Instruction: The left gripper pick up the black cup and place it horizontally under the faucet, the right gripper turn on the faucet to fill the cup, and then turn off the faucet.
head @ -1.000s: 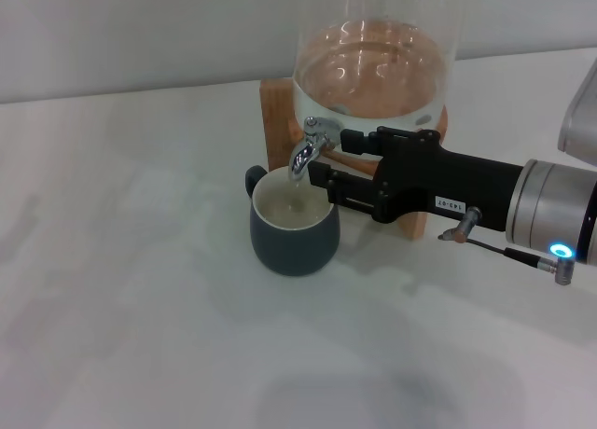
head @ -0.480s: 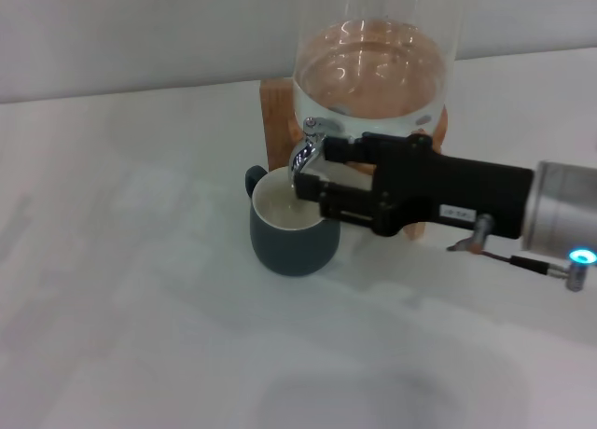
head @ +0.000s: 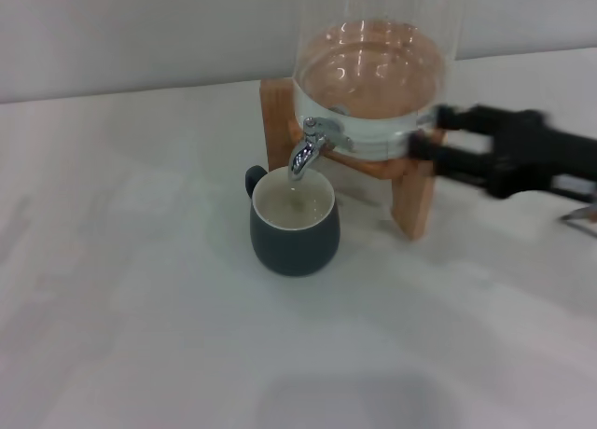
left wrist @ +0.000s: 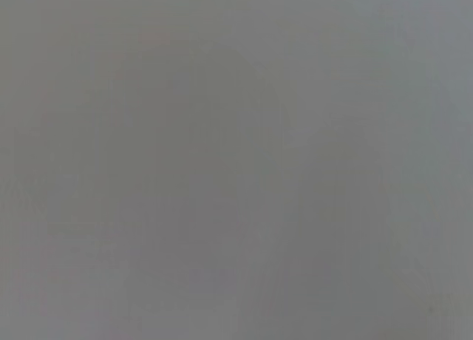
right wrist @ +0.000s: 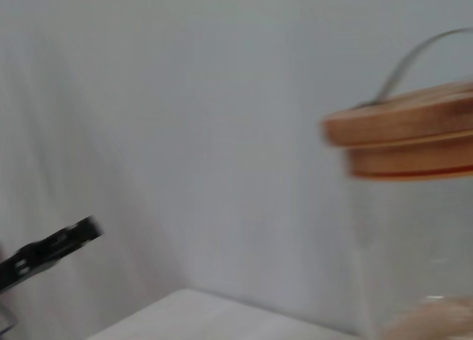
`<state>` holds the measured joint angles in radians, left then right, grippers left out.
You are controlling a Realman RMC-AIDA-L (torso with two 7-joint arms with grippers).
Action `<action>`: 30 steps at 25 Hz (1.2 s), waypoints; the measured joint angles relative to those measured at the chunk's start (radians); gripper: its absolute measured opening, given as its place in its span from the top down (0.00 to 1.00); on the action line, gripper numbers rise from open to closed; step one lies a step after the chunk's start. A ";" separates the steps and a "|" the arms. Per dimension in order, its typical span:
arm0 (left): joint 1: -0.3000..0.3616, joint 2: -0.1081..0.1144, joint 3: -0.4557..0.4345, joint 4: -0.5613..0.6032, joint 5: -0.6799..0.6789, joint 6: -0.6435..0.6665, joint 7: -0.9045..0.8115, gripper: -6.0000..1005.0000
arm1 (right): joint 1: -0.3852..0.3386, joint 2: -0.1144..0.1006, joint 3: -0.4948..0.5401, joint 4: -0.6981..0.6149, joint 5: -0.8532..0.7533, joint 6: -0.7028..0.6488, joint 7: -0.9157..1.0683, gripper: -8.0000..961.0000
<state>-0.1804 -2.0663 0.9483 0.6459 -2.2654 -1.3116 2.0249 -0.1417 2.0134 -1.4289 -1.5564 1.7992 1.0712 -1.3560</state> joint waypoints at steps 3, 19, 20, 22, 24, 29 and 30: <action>0.000 0.000 0.000 0.000 0.004 0.000 -0.002 0.18 | -0.014 0.000 0.108 0.043 0.017 0.052 -0.005 0.35; -0.030 0.017 -0.002 0.001 0.216 0.002 -0.103 0.18 | 0.244 -0.034 0.915 0.607 -0.034 0.617 -0.273 0.35; -0.030 0.019 -0.002 0.000 0.221 0.002 -0.109 0.18 | 0.239 -0.035 0.921 0.605 -0.040 0.602 -0.290 0.35; -0.028 0.023 -0.003 -0.003 0.225 0.002 -0.113 0.18 | 0.234 -0.034 0.939 0.604 -0.043 0.574 -0.321 0.35; -0.025 0.024 -0.004 -0.003 0.229 0.002 -0.114 0.18 | 0.233 -0.031 0.963 0.609 -0.046 0.552 -0.341 0.34; -0.020 0.023 -0.004 -0.003 0.269 0.000 -0.114 0.18 | 0.238 -0.021 0.988 0.625 -0.083 0.501 -0.369 0.34; -0.019 0.023 -0.004 -0.004 0.275 0.000 -0.115 0.18 | 0.239 -0.019 0.988 0.626 -0.089 0.497 -0.376 0.34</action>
<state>-0.1991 -2.0432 0.9441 0.6417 -1.9908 -1.3112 1.9102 0.0974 1.9945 -0.4407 -0.9303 1.7099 1.5680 -1.7324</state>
